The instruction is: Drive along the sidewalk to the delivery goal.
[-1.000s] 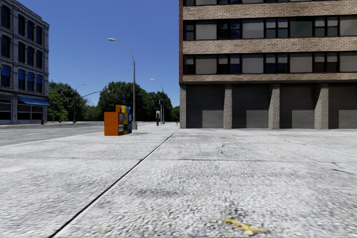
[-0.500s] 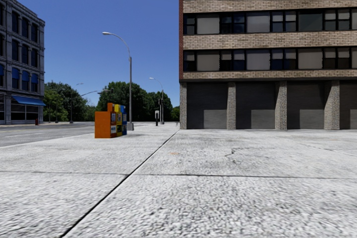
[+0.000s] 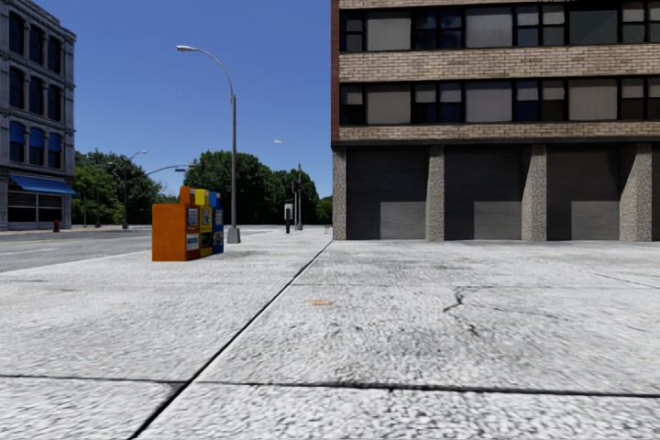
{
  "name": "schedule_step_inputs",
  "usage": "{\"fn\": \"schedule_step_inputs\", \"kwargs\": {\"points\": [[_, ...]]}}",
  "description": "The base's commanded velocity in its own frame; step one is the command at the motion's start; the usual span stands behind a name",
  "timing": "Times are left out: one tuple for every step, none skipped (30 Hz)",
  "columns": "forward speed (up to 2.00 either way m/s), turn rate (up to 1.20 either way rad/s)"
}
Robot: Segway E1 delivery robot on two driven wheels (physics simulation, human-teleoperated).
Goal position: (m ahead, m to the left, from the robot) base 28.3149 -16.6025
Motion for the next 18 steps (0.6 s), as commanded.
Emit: {"fn": "schedule_step_inputs", "kwargs": {"points": [[2.00,0.00],[2.00,0.00],[2.00,0.00],[2.00,0.00],[2.00,0.00],[2.00,0.00],[2.00,0.00],[2.00,0.00],[2.00,0.00],[2.00,0.00],[2.00,0.00],[2.00,0.00],[2.00,0.00],[2.00,0.00],[2.00,0.00],[2.00,0.00],[2.00,0.00],[2.00,0.00]]}}
